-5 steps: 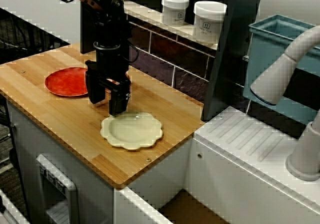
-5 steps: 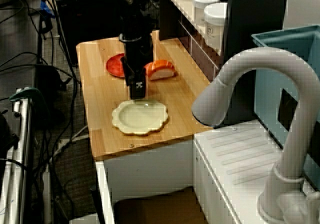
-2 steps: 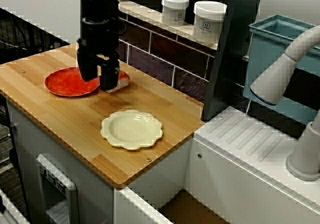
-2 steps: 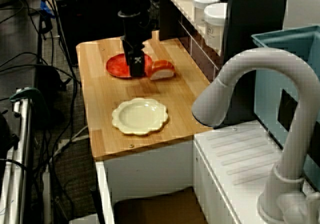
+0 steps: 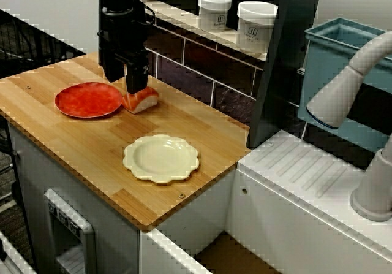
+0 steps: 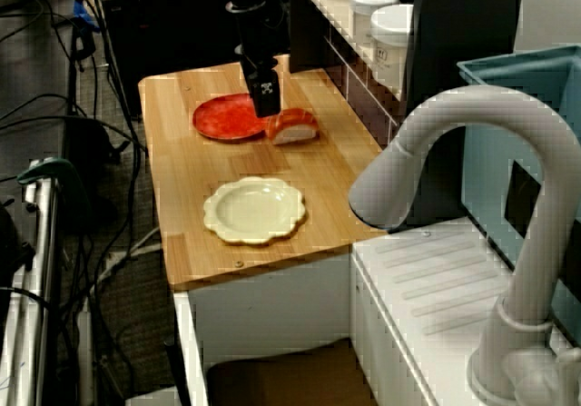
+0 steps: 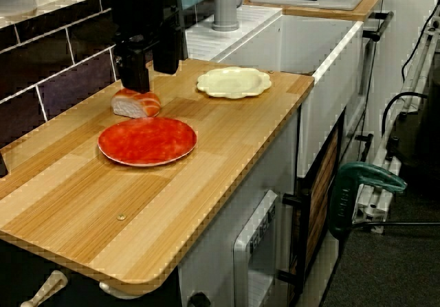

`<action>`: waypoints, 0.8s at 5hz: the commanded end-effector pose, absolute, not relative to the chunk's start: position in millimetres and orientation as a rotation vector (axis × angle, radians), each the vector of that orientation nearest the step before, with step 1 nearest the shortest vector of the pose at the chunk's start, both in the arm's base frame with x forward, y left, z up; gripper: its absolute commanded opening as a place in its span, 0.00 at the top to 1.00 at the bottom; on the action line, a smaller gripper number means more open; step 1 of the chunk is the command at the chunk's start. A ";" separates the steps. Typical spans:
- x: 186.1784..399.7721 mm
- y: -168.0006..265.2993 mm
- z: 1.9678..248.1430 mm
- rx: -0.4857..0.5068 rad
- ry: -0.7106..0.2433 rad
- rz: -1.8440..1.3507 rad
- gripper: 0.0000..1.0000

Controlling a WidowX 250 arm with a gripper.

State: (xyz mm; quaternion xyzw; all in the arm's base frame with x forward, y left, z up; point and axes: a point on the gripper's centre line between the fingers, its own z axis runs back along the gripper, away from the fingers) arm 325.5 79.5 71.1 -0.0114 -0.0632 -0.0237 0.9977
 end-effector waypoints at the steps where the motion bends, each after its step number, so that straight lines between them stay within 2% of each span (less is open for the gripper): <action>1: 345.5 95.9 84.1 -0.014 -0.181 -0.027 0.00; 4: 350.5 88.7 70.8 -0.041 -0.145 0.014 0.00</action>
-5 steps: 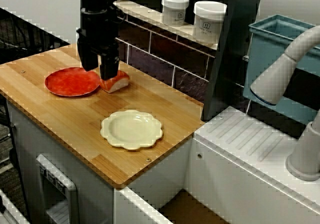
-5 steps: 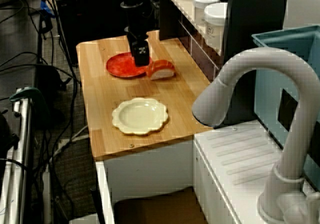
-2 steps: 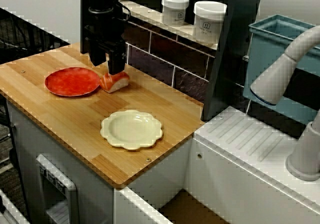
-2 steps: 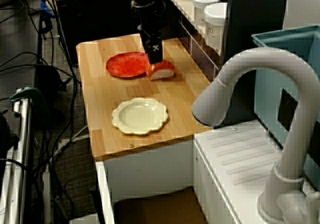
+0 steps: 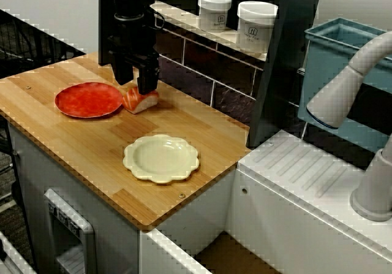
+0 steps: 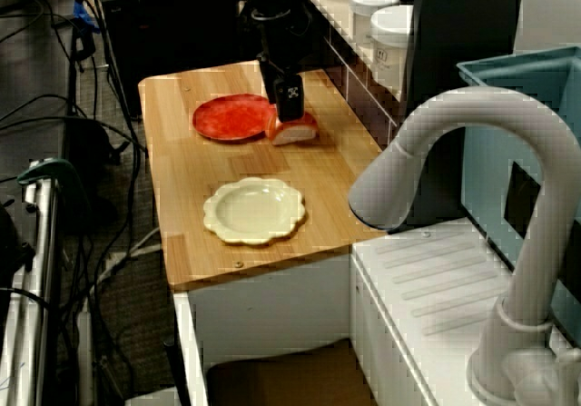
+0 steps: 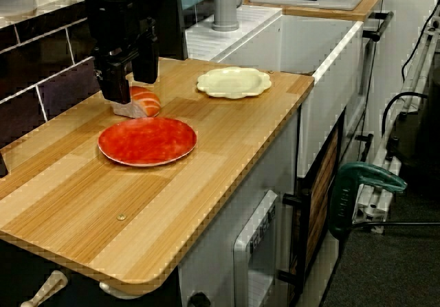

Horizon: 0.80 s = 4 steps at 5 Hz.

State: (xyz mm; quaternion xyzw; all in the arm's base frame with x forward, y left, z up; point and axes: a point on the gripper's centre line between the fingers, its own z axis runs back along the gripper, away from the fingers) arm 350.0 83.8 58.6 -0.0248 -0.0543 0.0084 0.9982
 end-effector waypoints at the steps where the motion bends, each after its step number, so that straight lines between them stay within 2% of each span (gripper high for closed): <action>1: 350.8 89.0 64.4 -0.048 -0.131 0.032 0.00; 4: 351.1 85.9 46.3 -0.026 -0.106 0.040 0.00</action>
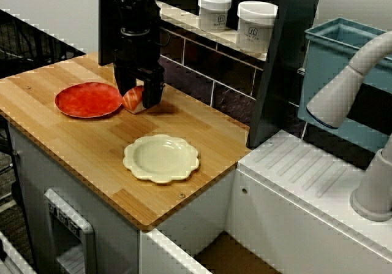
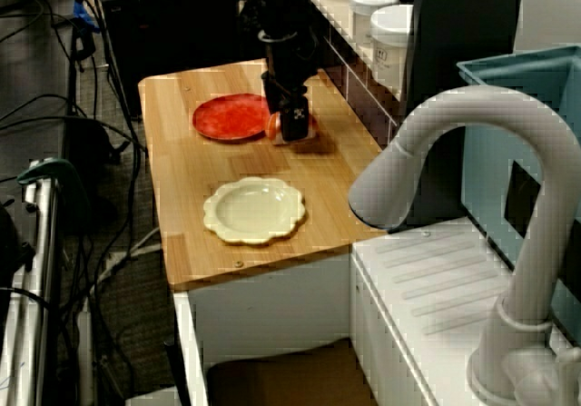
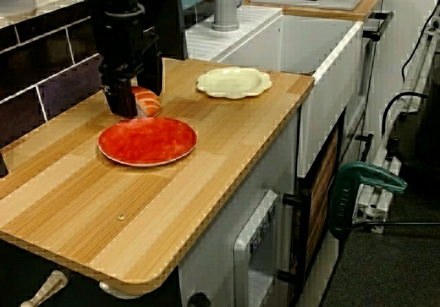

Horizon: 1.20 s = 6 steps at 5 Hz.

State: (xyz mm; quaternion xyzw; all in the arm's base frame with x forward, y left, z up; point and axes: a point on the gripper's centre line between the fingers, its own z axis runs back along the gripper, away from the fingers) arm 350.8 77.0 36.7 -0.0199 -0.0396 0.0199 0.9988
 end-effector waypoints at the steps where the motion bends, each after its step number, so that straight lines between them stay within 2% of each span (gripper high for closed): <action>1: 350.0 88.2 44.4 -0.032 -0.102 0.051 1.00; 3: 341.7 90.4 59.1 -0.059 -0.100 0.057 1.00; 6: 313.1 111.6 106.7 -0.141 -0.150 0.102 1.00</action>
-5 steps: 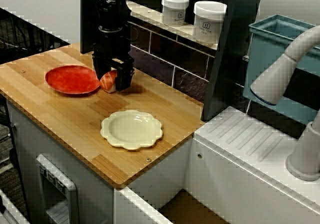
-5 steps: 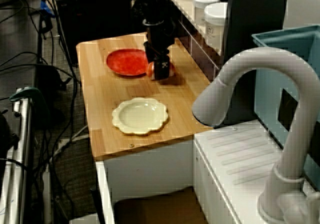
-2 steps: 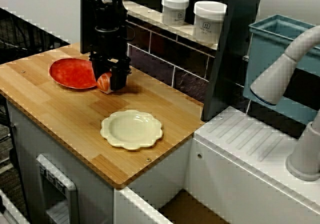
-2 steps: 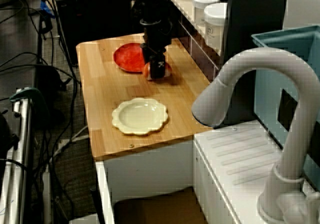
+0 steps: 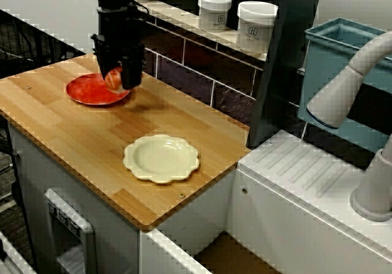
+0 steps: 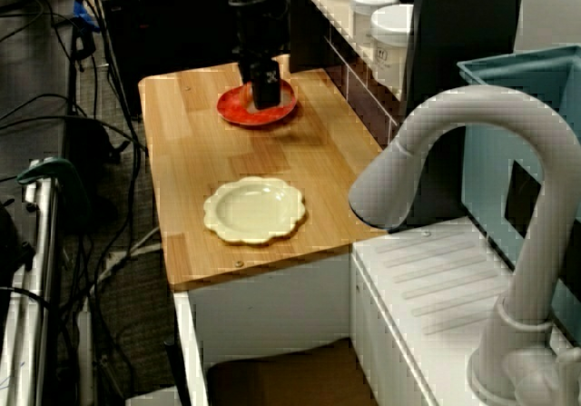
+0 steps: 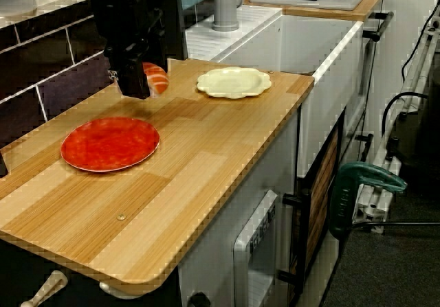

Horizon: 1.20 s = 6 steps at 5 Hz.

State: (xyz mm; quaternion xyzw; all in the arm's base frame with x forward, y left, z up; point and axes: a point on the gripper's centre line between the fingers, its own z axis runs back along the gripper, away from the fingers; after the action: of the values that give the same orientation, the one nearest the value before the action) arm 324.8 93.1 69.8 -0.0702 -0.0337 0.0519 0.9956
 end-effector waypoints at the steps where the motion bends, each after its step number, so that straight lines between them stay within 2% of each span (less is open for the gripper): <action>1: 303.2 123.4 120.6 -0.159 -0.174 0.119 1.00; 3: 305.2 146.4 126.9 -0.143 -0.197 0.156 1.00; 6: 323.8 150.6 86.5 -0.013 -0.173 0.156 1.00</action>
State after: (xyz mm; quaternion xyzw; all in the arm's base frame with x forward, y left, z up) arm 328.1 141.9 71.1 -0.0128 -0.0680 0.0762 0.9947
